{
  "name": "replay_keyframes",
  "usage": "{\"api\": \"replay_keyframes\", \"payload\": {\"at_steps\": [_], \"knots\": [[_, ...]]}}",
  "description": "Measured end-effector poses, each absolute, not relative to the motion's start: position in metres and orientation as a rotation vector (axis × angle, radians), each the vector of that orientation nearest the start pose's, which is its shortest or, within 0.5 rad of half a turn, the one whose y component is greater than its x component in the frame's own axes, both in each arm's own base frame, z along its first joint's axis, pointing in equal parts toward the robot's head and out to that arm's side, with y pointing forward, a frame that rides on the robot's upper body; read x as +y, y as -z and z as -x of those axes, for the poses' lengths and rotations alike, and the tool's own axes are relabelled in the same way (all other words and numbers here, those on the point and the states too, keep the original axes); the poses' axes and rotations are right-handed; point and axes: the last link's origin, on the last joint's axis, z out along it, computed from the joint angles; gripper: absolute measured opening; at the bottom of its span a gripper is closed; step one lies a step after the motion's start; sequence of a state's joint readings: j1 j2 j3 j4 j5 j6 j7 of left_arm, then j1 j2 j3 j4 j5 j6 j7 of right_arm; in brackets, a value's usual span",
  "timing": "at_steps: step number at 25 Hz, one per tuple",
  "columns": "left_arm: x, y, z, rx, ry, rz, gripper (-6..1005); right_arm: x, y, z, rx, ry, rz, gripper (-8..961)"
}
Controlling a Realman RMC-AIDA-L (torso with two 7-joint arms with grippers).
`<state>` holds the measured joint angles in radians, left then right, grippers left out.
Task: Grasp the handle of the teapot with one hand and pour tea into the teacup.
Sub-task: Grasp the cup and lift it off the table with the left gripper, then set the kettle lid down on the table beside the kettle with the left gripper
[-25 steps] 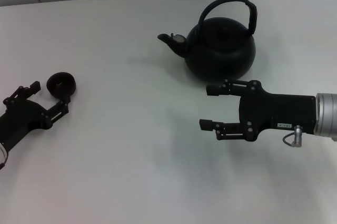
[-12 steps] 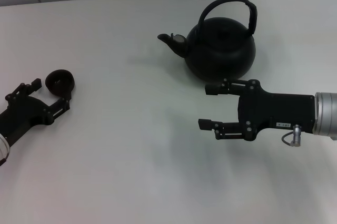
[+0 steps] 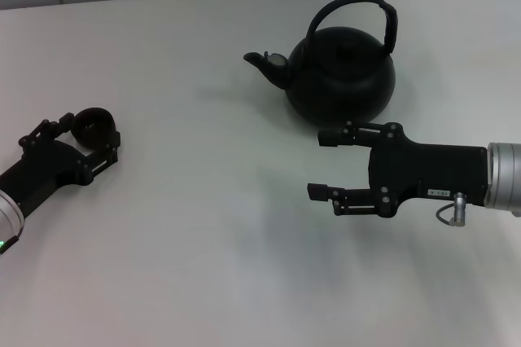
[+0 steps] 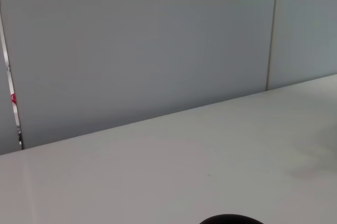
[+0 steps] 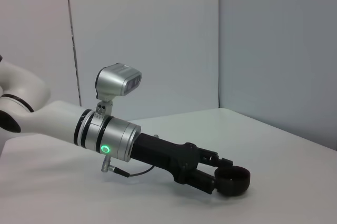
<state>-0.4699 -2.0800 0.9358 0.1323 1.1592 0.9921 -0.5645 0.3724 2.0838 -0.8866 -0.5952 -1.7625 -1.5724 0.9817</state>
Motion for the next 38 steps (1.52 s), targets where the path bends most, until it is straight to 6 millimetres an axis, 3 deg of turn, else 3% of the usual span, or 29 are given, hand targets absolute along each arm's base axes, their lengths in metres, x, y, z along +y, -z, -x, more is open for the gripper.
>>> {"api": "replay_keyframes", "payload": {"at_steps": [19,25,31,32,37,38], "knots": [[0.321,0.056,0.338,-0.610,0.504,2.157,705,0.286,0.021,-0.282,0.265,-0.764,2.697,773],[0.305,0.057,0.318,-0.519,0.685,2.230,680,0.285,0.021,-0.284,0.274,-0.756,2.690,773],[0.298,0.060,0.311,-0.478,0.727,2.278,681,0.285,0.021,-0.284,0.276,-0.756,2.688,774],[0.287,0.071,0.301,-0.414,0.756,2.398,681,0.285,0.021,-0.284,0.276,-0.756,2.688,774],[0.282,0.078,0.295,-0.388,0.756,2.485,681,0.286,0.021,-0.284,0.271,-0.754,2.688,774],[0.278,0.085,0.288,-0.360,0.755,2.574,681,0.286,0.021,-0.284,0.271,-0.754,2.688,774]]}}
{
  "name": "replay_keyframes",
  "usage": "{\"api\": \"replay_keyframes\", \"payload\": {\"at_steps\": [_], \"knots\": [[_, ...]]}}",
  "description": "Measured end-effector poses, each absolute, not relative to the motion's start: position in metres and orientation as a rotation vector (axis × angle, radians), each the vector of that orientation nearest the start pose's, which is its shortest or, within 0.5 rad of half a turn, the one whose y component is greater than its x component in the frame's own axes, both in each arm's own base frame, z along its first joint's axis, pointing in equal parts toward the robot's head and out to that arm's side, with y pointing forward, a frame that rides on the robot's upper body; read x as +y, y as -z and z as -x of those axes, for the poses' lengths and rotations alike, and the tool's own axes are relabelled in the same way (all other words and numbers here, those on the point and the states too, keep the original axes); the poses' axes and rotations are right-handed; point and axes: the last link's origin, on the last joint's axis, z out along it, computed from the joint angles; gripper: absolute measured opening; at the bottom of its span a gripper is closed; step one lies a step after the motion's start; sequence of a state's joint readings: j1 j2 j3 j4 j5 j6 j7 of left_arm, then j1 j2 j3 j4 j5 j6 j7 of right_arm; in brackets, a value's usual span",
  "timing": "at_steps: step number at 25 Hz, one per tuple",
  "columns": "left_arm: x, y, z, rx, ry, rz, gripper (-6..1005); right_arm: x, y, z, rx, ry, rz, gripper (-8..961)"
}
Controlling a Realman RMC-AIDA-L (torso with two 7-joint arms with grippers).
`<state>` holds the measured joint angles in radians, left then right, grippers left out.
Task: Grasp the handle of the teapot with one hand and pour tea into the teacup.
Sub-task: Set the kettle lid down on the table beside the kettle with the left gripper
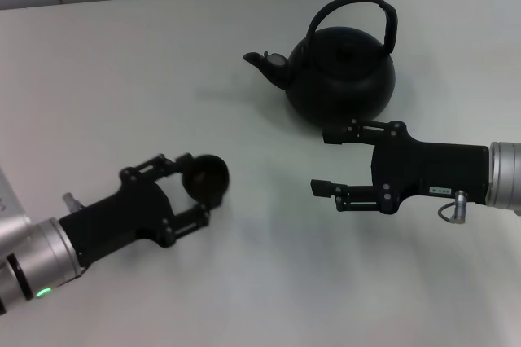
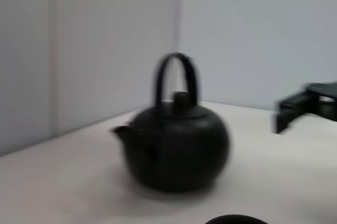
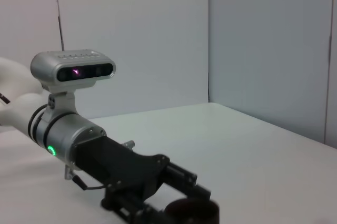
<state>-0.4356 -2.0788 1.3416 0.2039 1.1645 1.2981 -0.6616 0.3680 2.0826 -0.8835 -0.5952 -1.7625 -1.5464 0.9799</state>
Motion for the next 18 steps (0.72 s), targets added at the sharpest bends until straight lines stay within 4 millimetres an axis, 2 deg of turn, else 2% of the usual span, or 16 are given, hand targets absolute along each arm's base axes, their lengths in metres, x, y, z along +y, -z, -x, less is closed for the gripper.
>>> {"api": "replay_keyframes", "payload": {"at_steps": [6,18], "knots": [[0.2735,0.0898,0.2811,-0.301,0.741,2.651,682,0.2865,0.0211,-0.2824,0.234,-0.749,2.687,774],[0.2758,0.0938,0.2910,-0.328,0.642,2.645,683,0.2885,0.0186,-0.2846,0.257,-0.761,2.651,773]]}}
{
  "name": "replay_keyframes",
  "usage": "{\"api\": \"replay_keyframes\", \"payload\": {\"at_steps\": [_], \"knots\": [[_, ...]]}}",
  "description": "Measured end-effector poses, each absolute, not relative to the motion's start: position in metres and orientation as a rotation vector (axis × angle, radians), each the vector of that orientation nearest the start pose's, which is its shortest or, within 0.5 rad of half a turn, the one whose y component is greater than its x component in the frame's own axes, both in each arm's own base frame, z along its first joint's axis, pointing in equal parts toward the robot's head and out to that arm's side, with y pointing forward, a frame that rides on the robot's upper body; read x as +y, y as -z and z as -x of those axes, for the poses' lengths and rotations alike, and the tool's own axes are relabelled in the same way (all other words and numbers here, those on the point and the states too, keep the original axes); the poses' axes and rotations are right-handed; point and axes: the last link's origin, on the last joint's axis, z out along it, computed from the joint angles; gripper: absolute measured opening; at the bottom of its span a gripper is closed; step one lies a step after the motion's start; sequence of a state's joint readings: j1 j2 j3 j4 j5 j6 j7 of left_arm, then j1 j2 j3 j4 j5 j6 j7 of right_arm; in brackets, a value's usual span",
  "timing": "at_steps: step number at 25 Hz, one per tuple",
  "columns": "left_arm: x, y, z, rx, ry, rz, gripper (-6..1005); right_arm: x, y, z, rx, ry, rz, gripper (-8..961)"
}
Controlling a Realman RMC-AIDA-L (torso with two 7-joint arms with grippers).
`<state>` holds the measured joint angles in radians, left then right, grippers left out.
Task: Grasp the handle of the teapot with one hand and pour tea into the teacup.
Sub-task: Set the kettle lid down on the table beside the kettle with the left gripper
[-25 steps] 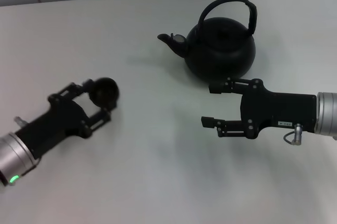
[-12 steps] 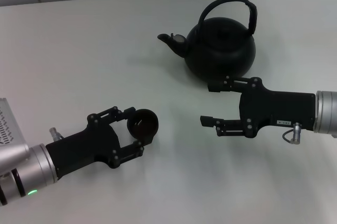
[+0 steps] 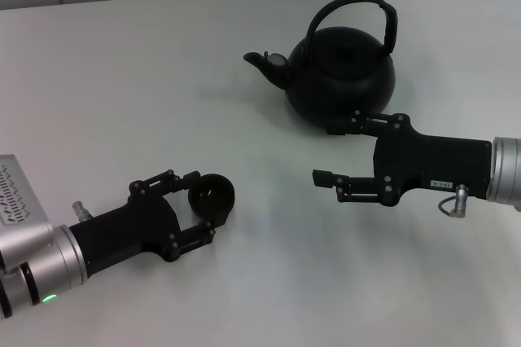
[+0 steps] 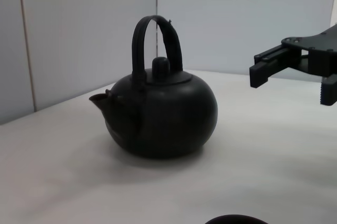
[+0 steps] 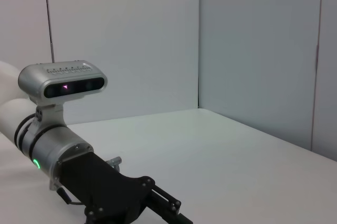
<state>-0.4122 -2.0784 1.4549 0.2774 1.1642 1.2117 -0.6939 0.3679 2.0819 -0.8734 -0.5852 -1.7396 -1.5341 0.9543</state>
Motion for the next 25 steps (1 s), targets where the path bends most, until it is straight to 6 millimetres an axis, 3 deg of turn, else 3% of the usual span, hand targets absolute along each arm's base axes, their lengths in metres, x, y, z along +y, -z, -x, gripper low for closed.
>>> {"api": "replay_keyframes", "payload": {"at_steps": [25], "knots": [[0.2780,0.0929,0.2914,-0.354,0.641,2.631,686,0.2933,0.0186,-0.2819,0.226,-0.751,2.643,774]]}}
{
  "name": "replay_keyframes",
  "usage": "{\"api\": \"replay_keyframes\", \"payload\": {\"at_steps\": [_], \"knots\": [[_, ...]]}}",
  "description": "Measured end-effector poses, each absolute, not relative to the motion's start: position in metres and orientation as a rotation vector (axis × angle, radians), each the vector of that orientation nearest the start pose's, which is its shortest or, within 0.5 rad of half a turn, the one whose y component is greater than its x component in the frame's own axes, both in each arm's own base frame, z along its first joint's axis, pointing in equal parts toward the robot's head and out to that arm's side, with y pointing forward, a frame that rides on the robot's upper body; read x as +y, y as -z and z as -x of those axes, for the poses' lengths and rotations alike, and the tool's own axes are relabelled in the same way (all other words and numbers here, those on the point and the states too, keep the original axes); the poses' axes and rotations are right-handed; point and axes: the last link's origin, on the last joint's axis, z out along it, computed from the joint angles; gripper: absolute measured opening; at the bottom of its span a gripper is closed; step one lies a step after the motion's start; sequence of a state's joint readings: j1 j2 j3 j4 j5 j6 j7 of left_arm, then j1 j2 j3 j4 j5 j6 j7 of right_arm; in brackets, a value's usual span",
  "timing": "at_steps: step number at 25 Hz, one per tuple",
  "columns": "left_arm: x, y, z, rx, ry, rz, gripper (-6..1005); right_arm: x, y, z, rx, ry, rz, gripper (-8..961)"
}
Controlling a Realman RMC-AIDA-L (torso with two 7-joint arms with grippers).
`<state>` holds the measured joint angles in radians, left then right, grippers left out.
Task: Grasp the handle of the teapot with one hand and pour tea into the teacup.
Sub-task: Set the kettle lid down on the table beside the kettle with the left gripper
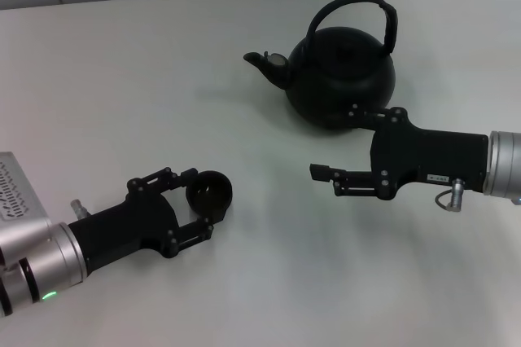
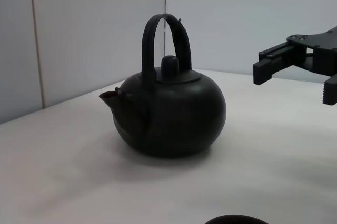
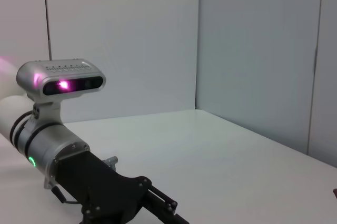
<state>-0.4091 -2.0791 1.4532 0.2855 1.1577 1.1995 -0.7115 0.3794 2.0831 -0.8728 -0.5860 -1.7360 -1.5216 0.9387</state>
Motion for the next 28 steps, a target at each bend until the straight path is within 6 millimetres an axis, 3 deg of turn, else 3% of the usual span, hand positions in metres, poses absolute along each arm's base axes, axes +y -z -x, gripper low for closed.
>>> {"api": "replay_keyframes", "payload": {"at_steps": [16,28], "knots": [[0.2778,0.0937,0.2915,-0.357,0.636,2.635,713,0.2937,0.0175,-0.2822,0.223,-0.748,2.642,773],[0.2774,0.0938,0.2914,-0.360,0.636,2.638,869,0.2937,0.0180,-0.2821,0.225,-0.749,2.644,773]]}}
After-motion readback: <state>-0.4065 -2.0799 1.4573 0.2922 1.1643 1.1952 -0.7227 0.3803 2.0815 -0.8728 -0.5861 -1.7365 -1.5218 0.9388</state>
